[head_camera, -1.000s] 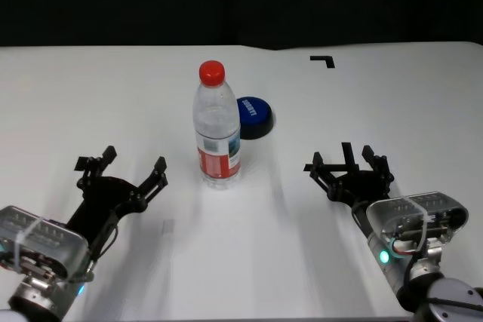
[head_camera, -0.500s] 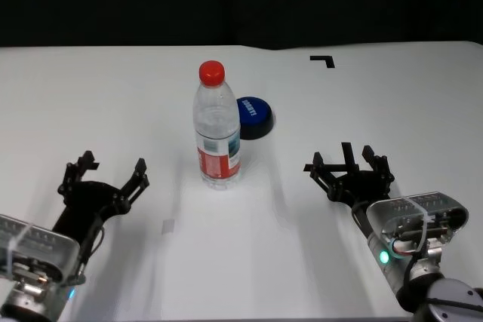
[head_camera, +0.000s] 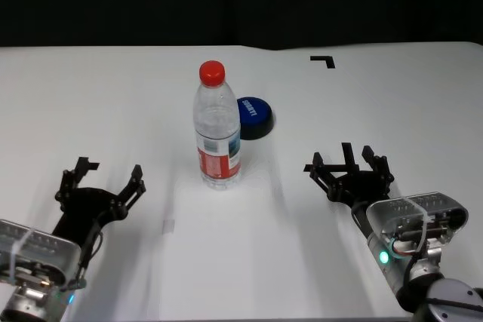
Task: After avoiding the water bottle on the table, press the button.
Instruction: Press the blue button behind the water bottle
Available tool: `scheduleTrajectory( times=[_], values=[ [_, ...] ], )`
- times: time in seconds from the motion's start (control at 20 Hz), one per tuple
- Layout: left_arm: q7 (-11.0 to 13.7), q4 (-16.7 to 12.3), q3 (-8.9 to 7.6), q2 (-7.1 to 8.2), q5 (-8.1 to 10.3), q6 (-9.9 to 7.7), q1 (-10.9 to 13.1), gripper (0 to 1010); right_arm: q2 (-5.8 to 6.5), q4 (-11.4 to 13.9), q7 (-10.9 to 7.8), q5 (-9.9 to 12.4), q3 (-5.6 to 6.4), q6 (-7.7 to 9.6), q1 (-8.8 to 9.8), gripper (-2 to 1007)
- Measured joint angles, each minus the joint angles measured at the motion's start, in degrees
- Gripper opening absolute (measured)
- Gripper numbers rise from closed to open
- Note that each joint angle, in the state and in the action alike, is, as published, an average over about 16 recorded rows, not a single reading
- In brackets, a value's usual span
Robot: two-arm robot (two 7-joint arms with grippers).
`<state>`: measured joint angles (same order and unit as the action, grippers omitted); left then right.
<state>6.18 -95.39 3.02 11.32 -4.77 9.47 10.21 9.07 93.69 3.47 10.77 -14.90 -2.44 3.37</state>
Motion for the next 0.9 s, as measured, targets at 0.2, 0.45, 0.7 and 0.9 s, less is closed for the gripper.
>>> scheduleTrajectory(
  times=[0.2, 0.45, 0.7, 0.9],
  values=[
    [0.37, 0.58, -0.32, -0.03, -0.31, -0.19, -0.7, 1003, 0.0, 0.0, 0.0, 0.0, 0.0, 0.0, 0.0, 1003],
    [1.27, 1.78, -0.64, 0.44, -0.12, -0.17, -2.44, 1003, 0.0, 0.0, 0.0, 0.0, 0.0, 0.0, 0.0, 1003],
    [2.29, 3.31, -0.8, 1.34, 0.18, -0.03, -4.72, 1003, 0.0, 0.0, 0.0, 0.0, 0.0, 0.0, 0.0, 1003],
    [3.09, 4.79, -0.77, 2.1, 0.5, 0.12, -6.73, 1003, 0.0, 0.0, 0.0, 0.0, 0.0, 0.0, 0.0, 1003]
  ],
)
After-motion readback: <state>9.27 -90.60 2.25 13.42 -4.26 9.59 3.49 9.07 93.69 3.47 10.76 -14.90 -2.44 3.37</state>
